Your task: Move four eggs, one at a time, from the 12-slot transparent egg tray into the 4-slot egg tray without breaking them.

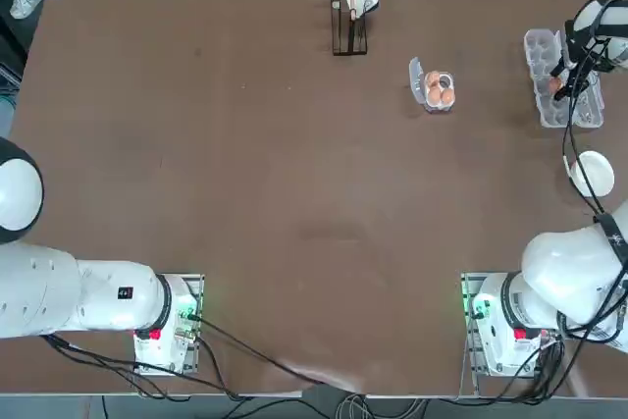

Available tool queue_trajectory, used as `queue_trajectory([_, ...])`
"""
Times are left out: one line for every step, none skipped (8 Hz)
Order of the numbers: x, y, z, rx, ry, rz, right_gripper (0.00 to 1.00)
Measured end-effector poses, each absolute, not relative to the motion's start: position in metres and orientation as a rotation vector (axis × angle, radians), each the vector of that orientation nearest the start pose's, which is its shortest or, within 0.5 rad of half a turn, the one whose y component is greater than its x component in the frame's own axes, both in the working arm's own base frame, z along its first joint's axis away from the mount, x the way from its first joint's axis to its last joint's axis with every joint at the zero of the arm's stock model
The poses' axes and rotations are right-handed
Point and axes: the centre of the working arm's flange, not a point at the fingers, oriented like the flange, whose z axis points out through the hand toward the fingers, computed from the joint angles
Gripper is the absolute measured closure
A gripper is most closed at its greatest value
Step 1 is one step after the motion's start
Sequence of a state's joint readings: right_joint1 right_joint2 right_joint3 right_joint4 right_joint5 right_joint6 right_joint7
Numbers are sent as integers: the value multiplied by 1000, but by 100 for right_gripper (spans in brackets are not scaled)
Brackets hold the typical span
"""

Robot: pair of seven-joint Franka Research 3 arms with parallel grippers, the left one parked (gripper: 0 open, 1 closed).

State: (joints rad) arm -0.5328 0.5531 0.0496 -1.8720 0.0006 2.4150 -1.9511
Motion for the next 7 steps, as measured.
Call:
queue_trajectory([564,-298,214,-2326,-2082,-33,18])
queue_trajectory([564,-298,214,-2325,-2082,-33,19])
queue_trajectory([565,-298,214,-2325,-2083,-33,19])
queue_trajectory([565,-298,214,-2325,-2084,-34,21])
queue_trajectory([566,-299,214,-2324,-2089,-35,22])
queue_trajectory([568,-300,213,-2319,-2096,-36,22])
queue_trajectory([569,-301,212,-2318,-2098,-37,23])
